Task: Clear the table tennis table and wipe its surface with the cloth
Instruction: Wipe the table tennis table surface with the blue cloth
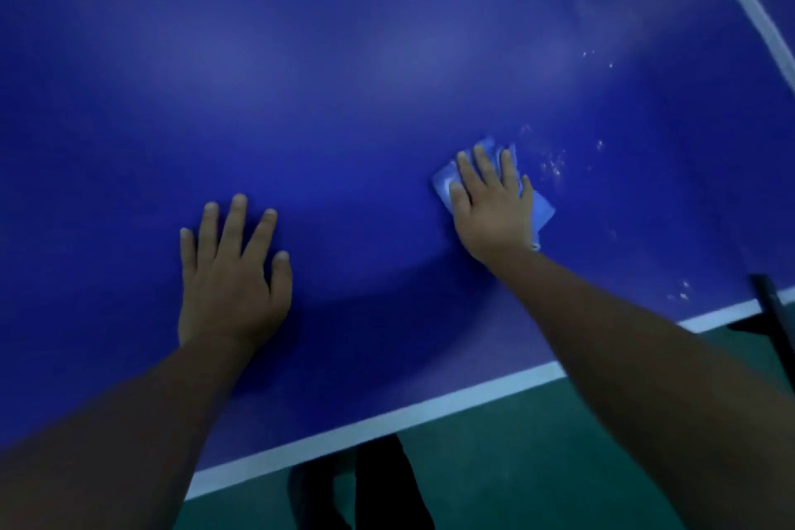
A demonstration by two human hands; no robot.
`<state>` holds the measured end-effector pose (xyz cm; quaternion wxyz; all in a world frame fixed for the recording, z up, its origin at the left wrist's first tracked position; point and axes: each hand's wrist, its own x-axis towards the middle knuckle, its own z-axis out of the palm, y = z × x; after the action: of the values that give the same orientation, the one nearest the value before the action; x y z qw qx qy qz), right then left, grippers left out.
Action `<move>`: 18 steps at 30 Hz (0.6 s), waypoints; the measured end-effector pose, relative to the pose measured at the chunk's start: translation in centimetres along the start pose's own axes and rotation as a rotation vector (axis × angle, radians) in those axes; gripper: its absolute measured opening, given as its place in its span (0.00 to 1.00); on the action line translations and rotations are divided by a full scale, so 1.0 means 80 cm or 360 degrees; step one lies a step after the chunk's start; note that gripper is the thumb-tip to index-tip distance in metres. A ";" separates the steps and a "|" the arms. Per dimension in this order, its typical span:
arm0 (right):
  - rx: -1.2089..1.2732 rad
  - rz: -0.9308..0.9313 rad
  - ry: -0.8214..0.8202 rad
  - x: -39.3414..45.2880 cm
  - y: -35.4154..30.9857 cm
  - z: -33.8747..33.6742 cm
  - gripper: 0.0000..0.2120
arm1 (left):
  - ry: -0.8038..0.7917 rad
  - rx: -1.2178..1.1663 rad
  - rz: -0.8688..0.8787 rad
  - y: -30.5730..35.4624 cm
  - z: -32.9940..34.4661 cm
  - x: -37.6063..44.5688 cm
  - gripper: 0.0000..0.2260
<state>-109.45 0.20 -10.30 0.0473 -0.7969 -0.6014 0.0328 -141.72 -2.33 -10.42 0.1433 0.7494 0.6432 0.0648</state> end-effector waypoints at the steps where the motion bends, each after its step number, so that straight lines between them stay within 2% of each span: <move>1: -0.0011 0.0084 0.0027 -0.013 -0.019 0.003 0.28 | -0.0017 0.0015 -0.0002 0.000 0.001 -0.001 0.29; 2: -0.0045 0.0032 0.0066 -0.038 -0.036 0.008 0.27 | -0.0028 0.0038 -0.0002 -0.001 0.001 -0.001 0.29; 4: -0.0085 -0.0355 -0.0038 -0.119 -0.055 0.014 0.26 | -0.0047 0.0065 -0.0002 -0.002 0.001 -0.002 0.30; 6: -0.0063 -0.0665 -0.0141 -0.200 -0.039 0.013 0.25 | -0.0047 0.0053 -0.0020 -0.002 0.001 -0.001 0.30; 7: -0.0058 -0.0713 -0.0168 -0.218 -0.016 0.010 0.24 | -0.0044 0.0045 -0.0019 -0.002 0.001 -0.001 0.30; 9: -0.0165 -0.0512 -0.0180 -0.215 0.038 0.002 0.25 | -0.0042 0.0040 -0.0001 0.000 0.001 -0.001 0.30; 10: -0.0201 -0.0253 -0.0163 -0.202 0.064 -0.003 0.26 | -0.0042 0.0042 0.0002 0.001 0.001 -0.002 0.29; 12: -0.0116 0.0444 -0.0180 -0.166 0.098 -0.014 0.27 | -0.0044 0.0050 -0.0008 0.001 0.001 -0.002 0.29; 14: 0.0060 0.0991 -0.0119 -0.136 0.087 -0.020 0.26 | -0.0047 0.0063 -0.0010 0.001 -0.001 -0.002 0.27; 15: 0.0087 0.1101 -0.0076 -0.126 0.065 -0.017 0.26 | -0.0050 0.0063 -0.0010 0.001 -0.001 -0.002 0.26; 16: 0.0072 0.1064 -0.0051 -0.124 0.034 -0.010 0.26 | -0.0057 0.0057 -0.0013 0.000 -0.002 -0.002 0.25; 18: 0.0031 0.0602 0.0045 -0.147 -0.042 0.007 0.25 | -0.0059 0.0056 -0.0018 0.000 -0.001 -0.002 0.25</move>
<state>-115.93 -10.17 -10.50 0.0564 -0.8955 -0.4399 0.0357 -141.77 -2.46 -10.32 0.1424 0.7491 0.6458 0.0388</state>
